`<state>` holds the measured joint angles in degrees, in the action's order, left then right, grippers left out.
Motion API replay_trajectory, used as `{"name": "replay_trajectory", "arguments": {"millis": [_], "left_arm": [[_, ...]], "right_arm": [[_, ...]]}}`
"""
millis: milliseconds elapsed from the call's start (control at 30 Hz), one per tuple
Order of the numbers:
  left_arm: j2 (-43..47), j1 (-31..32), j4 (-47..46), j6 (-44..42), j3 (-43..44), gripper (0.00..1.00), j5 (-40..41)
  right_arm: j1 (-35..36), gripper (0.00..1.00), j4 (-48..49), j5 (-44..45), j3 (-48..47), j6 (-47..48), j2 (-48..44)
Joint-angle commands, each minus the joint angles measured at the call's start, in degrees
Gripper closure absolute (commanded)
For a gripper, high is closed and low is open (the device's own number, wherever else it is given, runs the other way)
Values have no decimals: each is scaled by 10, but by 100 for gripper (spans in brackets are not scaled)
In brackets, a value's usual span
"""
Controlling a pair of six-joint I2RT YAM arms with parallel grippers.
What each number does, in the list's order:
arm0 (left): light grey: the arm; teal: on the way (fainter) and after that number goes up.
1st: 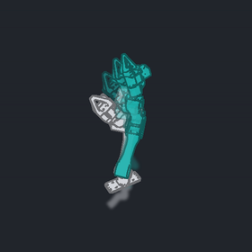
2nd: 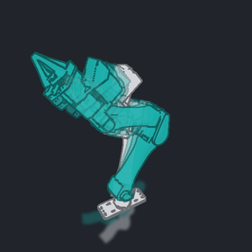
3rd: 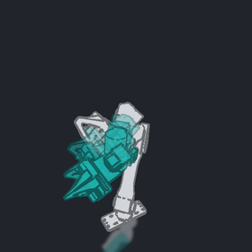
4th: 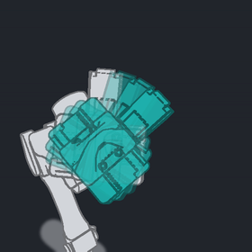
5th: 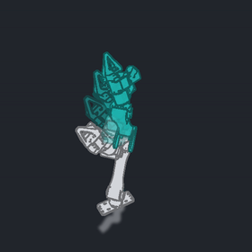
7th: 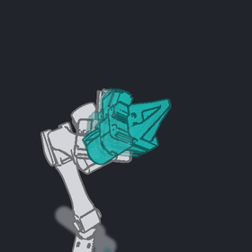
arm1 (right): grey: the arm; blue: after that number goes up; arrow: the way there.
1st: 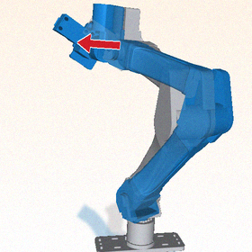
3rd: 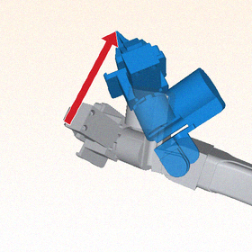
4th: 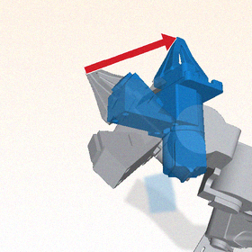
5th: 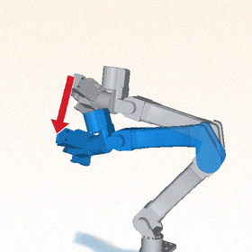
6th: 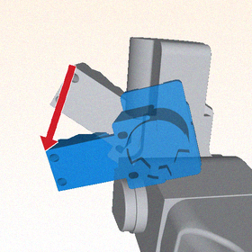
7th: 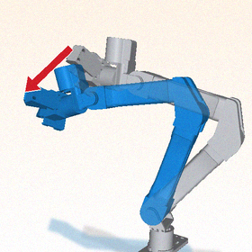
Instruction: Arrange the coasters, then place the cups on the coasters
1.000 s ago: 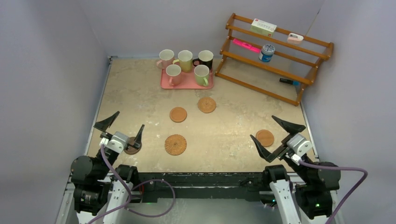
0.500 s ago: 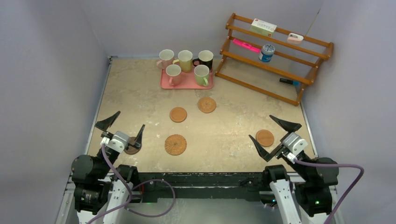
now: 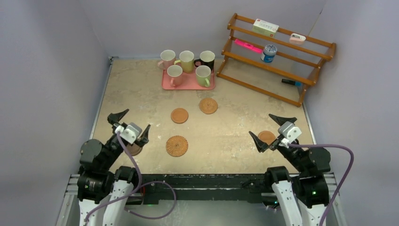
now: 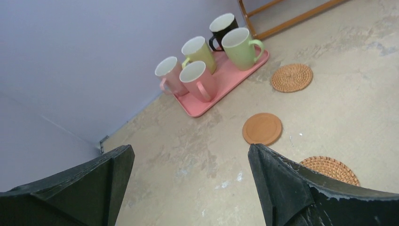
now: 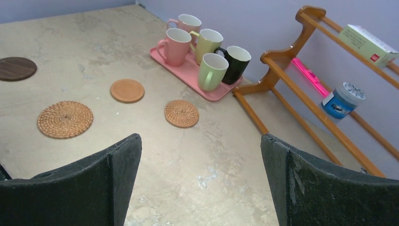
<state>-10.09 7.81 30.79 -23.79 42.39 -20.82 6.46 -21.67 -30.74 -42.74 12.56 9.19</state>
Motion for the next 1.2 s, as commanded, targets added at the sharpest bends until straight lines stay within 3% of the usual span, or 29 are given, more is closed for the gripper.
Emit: {"name": "replay_trajectory", "arguments": {"millis": [0, 300, 533, 800, 933, 1167], "left_arm": [[-62, -4, -3, -29, 13, 0, 25], [-124, -4, -53, -99, -48, 0, 82], [-116, -4, -117, -75, -129, 0, 87], [-191, -4, -129, -65, -132, 0, 139], [-213, -4, -119, -92, -136, 0, 120], [-248, -4, -60, -150, -111, 0, 177]], "right_arm": [[0, 2, -5, 14, 10, 9, 0], [0, 2, -14, 24, 26, 24, -33], [0, 2, -21, 17, 30, 26, -33], [0, 2, -29, 12, 31, 28, -51], [0, 2, -34, 10, 34, 30, -53], [0, 2, -38, 6, 35, 33, -47]]}}
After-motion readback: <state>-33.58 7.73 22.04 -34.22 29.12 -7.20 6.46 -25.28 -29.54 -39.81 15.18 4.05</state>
